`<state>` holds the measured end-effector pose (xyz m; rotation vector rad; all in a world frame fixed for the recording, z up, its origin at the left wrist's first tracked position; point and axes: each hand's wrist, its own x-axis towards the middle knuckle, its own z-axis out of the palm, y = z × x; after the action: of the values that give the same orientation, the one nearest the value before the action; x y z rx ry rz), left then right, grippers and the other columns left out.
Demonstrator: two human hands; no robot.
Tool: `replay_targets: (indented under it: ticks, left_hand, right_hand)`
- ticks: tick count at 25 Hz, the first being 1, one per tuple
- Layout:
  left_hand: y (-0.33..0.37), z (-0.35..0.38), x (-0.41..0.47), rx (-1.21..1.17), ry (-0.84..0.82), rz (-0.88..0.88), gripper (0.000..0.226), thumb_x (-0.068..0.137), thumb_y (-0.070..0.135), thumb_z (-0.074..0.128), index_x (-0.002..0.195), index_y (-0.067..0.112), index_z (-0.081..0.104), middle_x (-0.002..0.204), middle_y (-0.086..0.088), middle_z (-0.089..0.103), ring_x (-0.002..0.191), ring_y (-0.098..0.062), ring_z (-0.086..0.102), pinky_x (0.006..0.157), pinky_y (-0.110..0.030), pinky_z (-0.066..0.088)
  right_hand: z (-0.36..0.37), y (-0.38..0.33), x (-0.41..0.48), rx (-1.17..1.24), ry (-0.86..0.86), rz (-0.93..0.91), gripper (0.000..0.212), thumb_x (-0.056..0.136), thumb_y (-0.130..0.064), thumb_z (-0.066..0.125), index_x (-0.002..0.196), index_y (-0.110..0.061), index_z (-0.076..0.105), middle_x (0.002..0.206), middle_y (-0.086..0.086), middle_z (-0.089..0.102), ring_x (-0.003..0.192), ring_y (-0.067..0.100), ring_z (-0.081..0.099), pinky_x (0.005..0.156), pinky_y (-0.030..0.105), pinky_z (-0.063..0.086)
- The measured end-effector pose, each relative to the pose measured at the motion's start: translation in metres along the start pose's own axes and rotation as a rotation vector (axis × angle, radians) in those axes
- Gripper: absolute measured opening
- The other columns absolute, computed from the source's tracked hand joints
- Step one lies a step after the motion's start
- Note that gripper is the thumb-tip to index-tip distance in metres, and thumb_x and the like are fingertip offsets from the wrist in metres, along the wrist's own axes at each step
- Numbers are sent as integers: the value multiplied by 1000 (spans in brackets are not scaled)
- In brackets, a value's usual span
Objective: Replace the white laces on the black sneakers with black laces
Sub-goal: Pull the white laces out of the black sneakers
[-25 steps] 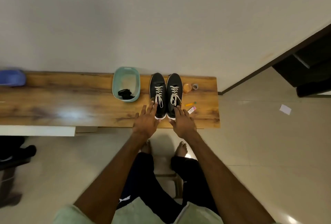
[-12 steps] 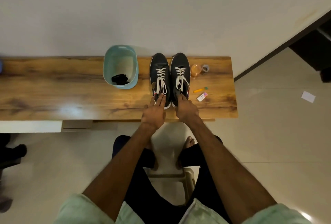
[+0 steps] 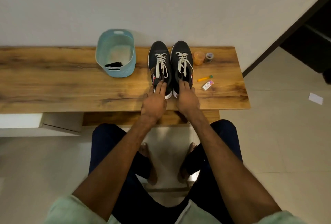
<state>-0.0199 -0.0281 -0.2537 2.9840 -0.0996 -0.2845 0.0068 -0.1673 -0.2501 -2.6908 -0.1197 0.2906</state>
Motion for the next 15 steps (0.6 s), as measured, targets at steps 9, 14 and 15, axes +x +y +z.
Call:
replay_targets:
  ticks: [9,14,15]
  left_hand:
    - [-8,-5,-49,-47,13,-8,78,93,25,60,156,14,15,164,0,17,143,-25,34,109,-42,40]
    - [-11,-12,-53,-74,-78,10,82,95,23,58,158,15,6,166,1,1,151,-25,16,118,-43,30]
    - [-12,-14,-53,-74,-97,16,83,95,22,58,158,15,4,166,1,-1,151,-25,13,120,-44,28]
  right_hand:
    - [-3,-8,-47,8,-95,-59,72,88,1,56,152,-12,25,156,8,32,133,34,39,107,45,42]
    - [-13,-10,-55,-23,-185,-72,79,93,-2,53,158,-11,10,164,8,15,144,33,29,117,45,32]
    - [-15,-11,-55,-35,-207,-76,79,95,-4,51,159,-11,5,166,7,9,147,32,25,119,45,29]
